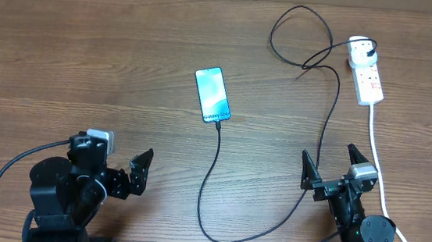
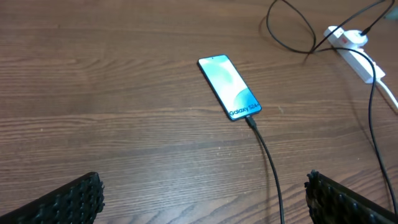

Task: Plug charger to phone and switch on socket

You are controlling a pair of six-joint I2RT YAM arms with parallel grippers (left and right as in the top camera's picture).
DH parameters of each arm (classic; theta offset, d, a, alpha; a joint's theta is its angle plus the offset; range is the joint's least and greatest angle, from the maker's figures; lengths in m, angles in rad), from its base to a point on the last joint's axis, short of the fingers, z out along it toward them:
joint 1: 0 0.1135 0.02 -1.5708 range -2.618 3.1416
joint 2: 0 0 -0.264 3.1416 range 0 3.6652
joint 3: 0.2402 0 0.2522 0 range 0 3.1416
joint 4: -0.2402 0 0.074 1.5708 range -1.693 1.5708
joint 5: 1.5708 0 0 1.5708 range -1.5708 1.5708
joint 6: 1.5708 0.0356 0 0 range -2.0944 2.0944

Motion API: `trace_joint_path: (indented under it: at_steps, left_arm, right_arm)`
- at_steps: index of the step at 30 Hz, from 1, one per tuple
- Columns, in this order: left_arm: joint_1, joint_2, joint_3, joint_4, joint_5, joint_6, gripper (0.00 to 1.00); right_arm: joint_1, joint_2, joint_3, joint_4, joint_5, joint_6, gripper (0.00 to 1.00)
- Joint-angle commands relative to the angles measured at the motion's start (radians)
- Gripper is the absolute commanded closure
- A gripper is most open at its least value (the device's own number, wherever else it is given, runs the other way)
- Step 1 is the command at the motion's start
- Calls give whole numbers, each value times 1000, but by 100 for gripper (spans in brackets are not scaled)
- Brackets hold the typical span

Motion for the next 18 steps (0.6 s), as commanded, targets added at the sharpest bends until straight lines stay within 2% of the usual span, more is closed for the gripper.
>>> trace_joint_path:
  at_steps: [1,11,18]
  left_arm:
    - [4,-9,-13,8,22,-10,0]
    - [3,-82,-18,14,51,-14,0]
    - [-33,-144,-18,26,-40,-11,0]
  right_arm:
    - [6,-12,-10,4,-4,3,0]
    - [6,-12,-10,4,-4,3,0]
    - [6,-12,-10,4,-4,3,0]
